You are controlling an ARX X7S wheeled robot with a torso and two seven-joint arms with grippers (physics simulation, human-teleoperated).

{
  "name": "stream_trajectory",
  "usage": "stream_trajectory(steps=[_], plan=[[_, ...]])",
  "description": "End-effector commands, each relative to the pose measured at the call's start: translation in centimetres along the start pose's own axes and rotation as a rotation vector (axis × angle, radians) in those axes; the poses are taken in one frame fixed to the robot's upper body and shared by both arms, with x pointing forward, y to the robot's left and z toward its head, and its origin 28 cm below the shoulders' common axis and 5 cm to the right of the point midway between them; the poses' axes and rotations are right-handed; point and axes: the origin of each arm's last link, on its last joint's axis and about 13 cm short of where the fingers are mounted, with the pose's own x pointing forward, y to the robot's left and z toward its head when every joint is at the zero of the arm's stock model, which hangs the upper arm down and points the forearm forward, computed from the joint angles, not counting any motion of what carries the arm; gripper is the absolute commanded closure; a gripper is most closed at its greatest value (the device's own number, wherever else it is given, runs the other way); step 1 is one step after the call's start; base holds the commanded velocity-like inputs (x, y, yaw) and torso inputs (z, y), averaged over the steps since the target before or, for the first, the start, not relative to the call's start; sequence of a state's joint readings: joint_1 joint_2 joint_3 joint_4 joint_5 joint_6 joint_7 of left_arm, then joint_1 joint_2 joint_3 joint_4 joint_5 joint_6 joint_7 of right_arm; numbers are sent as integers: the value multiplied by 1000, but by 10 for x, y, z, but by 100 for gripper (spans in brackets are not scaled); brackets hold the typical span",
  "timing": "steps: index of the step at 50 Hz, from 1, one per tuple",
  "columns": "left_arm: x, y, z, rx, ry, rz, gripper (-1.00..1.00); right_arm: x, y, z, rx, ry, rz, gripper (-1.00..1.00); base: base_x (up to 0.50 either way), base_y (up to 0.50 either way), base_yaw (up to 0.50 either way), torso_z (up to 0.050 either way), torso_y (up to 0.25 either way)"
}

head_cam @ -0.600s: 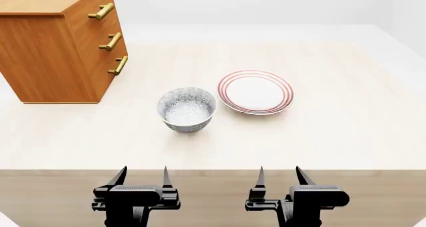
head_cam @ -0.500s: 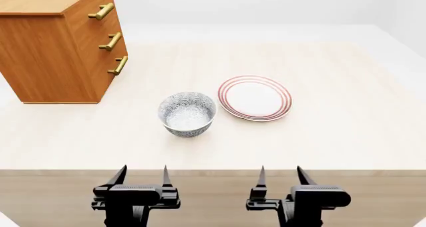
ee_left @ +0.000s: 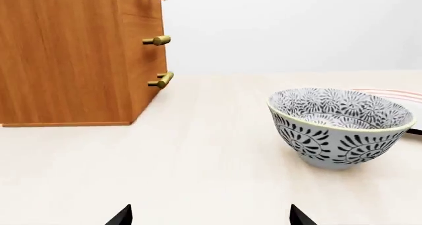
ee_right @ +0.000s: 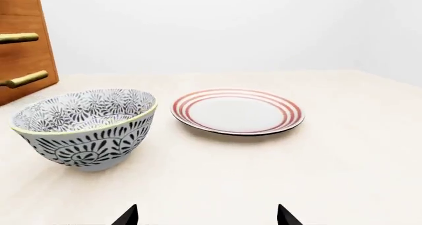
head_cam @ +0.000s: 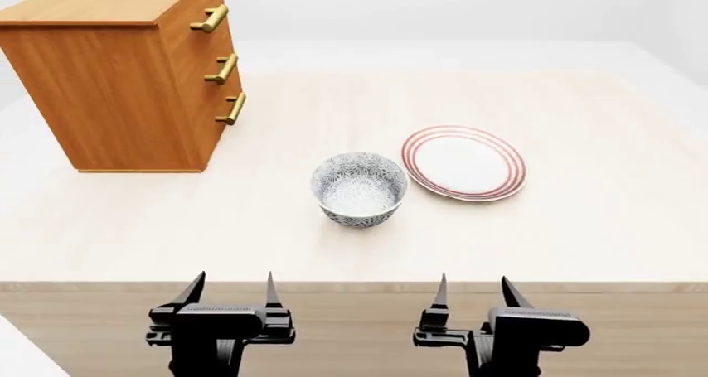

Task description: Open the bottom drawer of the cabinet.

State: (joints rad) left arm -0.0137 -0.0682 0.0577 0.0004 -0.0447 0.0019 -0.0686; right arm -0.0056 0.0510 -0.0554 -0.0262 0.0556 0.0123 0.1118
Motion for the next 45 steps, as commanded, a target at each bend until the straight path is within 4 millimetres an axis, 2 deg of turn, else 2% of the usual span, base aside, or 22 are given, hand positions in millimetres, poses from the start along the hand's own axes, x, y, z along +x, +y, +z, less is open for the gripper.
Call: stream_trajectory(steps=[1,4,5,7,10,13,17,29,45], plan=[[5,0,6,16,21,0,-100,3,1,5,-9,25,2,-100,0,0,0,0,0],[16,1,29,40,33,-15,-100,11,-1,33,-6,28,25,-100,0,0,0,0,0],[20,2,41,66,16,-18,-100,16,-2,55,-11,14,26,-100,0,0,0,0,0],[30,5,74,61,-32,-10,-100,19,-3,78,-6,-20,37,-100,0,0,0,0,0],[35,8,95,68,-96,14,-100,24,-4,98,-17,-49,35,-100,0,0,0,0,0],[37,9,93,58,-95,12,-100,24,-5,100,-11,-61,46,-100,221,0,0,0,0],[36,9,84,58,-83,1,-100,23,-4,91,-4,-41,45,-100,500,0,0,0,0],[39,8,77,62,-73,-10,-100,25,-6,85,4,-24,49,-100,500,0,0,0,0],[39,11,76,62,-70,-3,-100,28,-3,86,-8,-29,56,-100,500,0,0,0,0]])
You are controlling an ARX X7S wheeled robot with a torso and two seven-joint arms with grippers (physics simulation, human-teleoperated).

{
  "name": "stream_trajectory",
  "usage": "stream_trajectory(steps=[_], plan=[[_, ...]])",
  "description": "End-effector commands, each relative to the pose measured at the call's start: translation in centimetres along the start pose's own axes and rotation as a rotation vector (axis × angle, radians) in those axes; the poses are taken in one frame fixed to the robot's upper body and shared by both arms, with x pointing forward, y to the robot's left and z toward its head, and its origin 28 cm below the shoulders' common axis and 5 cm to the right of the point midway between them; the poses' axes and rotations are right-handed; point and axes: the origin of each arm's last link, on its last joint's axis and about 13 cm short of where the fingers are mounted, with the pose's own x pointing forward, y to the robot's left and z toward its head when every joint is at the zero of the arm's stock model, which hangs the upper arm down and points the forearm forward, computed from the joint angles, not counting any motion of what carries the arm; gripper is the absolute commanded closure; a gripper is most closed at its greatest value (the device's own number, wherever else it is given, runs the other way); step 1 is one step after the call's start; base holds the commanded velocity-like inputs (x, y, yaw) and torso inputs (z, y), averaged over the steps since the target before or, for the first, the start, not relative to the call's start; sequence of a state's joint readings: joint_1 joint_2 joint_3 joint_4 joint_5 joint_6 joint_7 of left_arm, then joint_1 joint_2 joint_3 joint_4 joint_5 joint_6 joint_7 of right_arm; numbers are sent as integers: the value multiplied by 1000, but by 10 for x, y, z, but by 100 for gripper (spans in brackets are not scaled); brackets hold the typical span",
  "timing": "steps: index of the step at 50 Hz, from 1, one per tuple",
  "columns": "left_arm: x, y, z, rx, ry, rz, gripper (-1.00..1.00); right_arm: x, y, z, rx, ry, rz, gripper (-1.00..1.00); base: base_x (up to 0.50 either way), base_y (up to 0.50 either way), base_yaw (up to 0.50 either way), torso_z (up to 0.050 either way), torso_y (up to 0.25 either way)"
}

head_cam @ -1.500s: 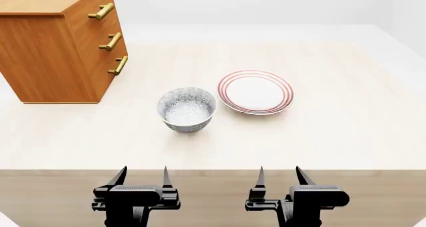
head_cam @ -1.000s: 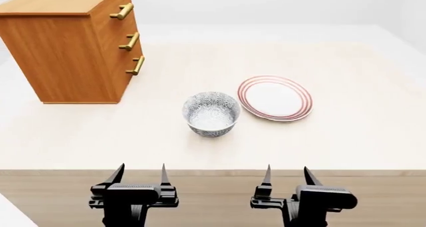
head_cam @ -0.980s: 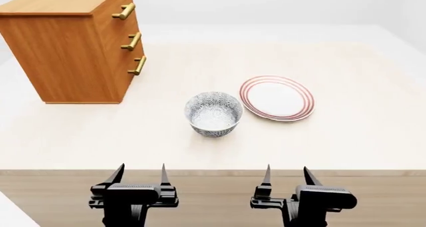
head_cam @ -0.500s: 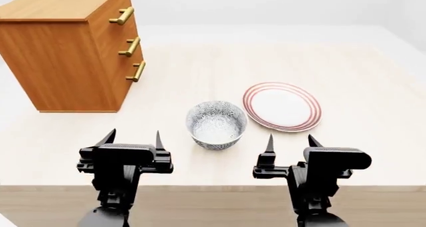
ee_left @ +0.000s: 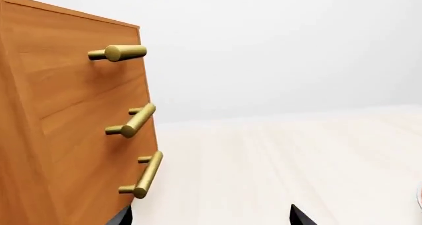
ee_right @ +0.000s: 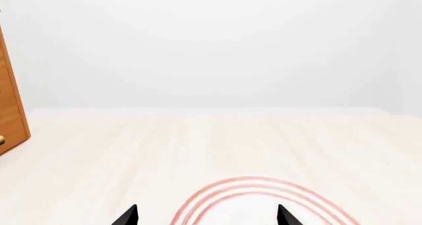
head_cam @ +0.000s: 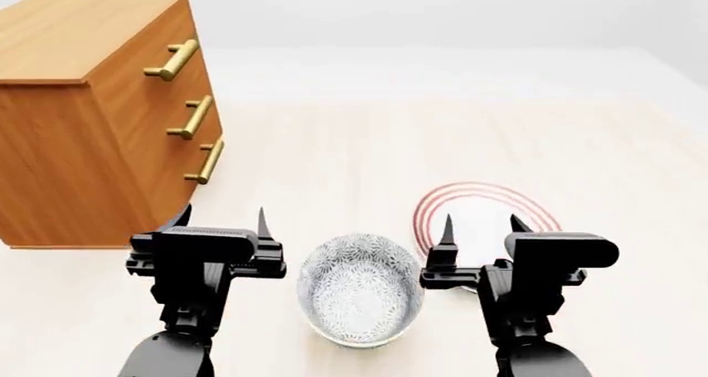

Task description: Open the bottom drawer of the cabinet.

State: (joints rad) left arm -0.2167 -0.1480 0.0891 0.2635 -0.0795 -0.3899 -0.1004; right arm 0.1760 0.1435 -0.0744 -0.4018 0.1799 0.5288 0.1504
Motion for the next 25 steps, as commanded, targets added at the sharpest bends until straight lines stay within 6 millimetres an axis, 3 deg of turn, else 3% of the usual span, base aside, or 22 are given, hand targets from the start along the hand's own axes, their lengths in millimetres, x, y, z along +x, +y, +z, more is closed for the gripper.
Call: stream_trajectory(steps=[1,18,25], plan=[[1,2,1,2,-1,4,-100,1,1,2,-5,-2,7,-100,500,0,0,0,0],[2,3,-2,-1,2,5,-100,4,1,-1,-17,15,-8,-100,496,0,0,0,1],[2,4,-3,3,3,7,-100,4,2,-1,-15,-9,3,-100,0,0,0,0,0]])
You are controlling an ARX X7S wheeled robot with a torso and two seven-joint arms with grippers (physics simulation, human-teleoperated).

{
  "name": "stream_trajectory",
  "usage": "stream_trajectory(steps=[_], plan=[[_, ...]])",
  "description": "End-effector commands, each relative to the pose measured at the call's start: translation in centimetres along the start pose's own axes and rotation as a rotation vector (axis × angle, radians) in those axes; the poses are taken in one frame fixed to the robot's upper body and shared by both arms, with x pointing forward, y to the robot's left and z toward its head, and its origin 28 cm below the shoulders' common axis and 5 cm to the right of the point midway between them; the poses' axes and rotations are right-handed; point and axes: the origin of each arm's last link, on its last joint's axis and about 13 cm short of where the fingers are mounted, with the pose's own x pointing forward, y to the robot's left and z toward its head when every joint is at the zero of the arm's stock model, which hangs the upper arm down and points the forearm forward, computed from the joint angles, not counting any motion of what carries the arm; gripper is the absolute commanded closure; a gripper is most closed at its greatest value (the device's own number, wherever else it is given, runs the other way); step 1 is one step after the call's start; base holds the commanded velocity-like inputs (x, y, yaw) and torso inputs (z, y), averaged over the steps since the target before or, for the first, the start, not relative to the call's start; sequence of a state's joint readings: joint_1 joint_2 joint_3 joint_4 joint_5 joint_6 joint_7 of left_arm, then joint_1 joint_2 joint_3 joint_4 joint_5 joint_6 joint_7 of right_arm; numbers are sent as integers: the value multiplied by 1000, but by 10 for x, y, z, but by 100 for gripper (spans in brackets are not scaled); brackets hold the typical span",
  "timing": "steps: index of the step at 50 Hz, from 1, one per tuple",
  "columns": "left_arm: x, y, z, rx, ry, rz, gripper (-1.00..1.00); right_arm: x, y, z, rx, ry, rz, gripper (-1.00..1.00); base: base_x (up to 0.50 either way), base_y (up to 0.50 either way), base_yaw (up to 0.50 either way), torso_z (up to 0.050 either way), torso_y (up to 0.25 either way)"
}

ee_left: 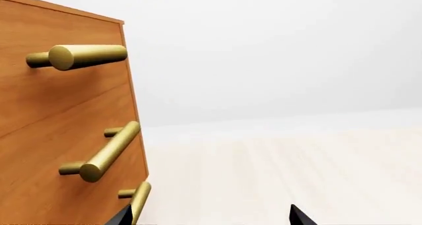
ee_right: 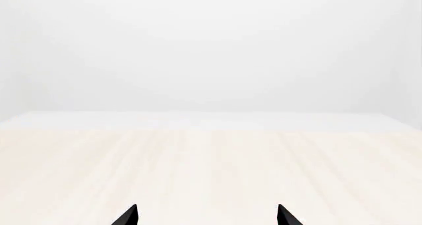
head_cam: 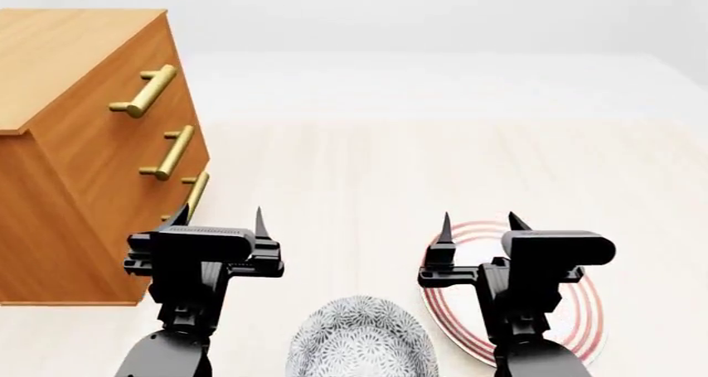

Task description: Open the bottom drawer of the cabinet.

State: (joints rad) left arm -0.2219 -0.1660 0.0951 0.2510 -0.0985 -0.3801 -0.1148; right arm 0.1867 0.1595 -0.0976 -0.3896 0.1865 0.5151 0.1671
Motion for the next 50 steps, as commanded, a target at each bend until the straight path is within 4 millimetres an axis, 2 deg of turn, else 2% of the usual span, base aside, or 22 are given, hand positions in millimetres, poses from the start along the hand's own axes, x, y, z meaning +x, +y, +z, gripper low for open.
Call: stream_trajectory(steps=[1,4,7,8,9,16,25,37,50], plan=[[0,1,-1,1,3,2,-100,1,1,-1,-3,-1,-2,-100,0,0,0,0,0],[1,1,0,6,3,-6,-100,2,1,0,-8,-2,-3,-100,0,0,0,0,0],[3,-1,0,120,12,-8,-100,2,1,1,-11,-1,-7,-100,0,0,0,0,0],[6,-3,0,258,19,10,-100,2,1,0,-15,-2,-6,-100,0,0,0,0,0],[9,-4,-1,319,26,23,-100,2,1,0,-14,-1,-6,-100,0,0,0,0,0],[35,-2,1,484,77,-21,-100,1,1,-1,-17,0,-2,-100,0,0,0,0,0],[65,2,6,611,135,-41,-100,1,2,2,-20,-8,5,-100,0,0,0,0,0],[92,4,-9,809,253,-35,-100,0,1,2,-16,-12,5,-100,0,0,0,0,0],[111,9,-28,949,327,0,-100,0,0,3,-10,-16,6,-100,0,0,0,0,0]])
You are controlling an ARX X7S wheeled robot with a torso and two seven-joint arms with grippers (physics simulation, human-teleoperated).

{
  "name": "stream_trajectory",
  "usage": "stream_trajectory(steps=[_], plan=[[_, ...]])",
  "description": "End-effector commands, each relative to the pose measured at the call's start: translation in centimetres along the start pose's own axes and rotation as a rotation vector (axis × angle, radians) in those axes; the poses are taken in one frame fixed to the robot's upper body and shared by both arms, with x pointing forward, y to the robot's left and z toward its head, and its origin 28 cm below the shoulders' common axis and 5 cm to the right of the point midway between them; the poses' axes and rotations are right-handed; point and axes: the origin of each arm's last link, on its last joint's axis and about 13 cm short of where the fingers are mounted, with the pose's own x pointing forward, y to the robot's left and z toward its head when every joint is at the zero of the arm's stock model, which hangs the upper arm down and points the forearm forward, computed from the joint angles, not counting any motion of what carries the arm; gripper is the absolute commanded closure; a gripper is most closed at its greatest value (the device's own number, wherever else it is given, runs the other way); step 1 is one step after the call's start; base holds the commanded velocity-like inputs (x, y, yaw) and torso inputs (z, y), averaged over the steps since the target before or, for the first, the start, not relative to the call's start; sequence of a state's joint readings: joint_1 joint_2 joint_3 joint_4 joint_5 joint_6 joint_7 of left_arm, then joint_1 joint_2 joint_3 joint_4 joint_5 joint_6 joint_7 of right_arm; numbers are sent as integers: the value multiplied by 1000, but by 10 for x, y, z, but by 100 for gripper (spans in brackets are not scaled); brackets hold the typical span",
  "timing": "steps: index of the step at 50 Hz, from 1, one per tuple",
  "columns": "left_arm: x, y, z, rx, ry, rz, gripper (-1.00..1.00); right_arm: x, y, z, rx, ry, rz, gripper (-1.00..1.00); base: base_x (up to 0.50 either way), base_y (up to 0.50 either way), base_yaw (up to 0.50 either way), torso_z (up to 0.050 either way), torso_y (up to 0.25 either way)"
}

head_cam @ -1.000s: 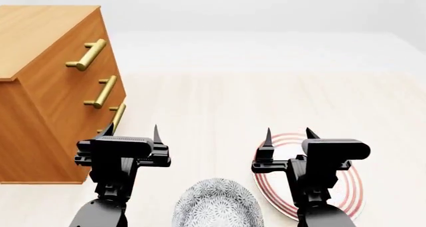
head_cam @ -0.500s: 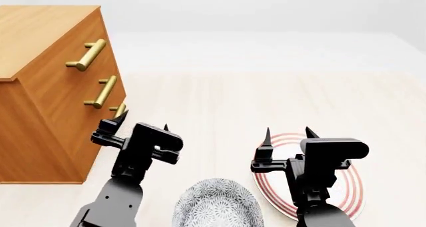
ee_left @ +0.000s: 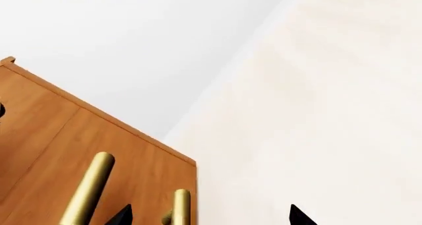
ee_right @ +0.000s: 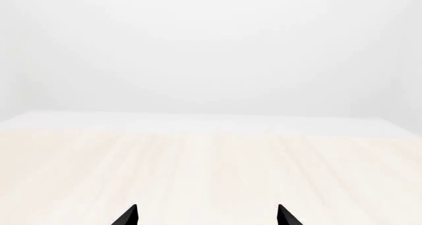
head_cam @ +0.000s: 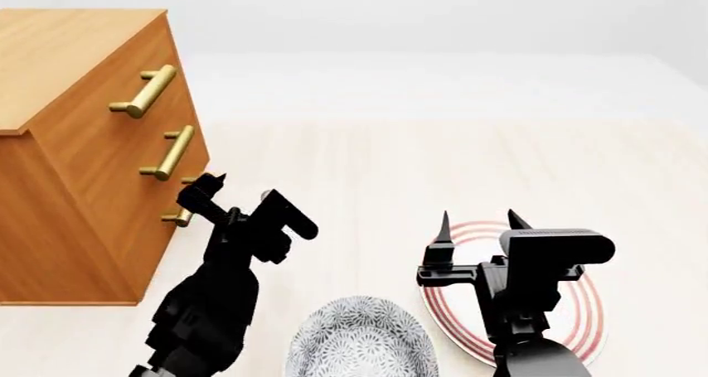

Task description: Open the bottom drawer of the cabinet.

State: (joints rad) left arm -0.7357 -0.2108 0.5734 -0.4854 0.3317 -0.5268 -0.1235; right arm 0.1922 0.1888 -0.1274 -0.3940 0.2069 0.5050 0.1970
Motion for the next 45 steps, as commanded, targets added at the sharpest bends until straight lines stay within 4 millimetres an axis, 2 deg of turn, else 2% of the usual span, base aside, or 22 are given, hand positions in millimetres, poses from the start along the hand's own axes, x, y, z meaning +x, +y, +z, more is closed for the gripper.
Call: stream_trajectory(steps=[1,15,45], plan=[[20,0,-10,137,77,29,-100,0,0,1,4,-5,1,-100,0,0,0,0,0],[36,1,-25,199,158,61,-100,-1,-1,-1,7,-3,0,-100,0,0,0,0,0],[28,8,-54,174,332,76,-100,-2,-3,3,15,-13,-6,-100,0,0,0,0,0]])
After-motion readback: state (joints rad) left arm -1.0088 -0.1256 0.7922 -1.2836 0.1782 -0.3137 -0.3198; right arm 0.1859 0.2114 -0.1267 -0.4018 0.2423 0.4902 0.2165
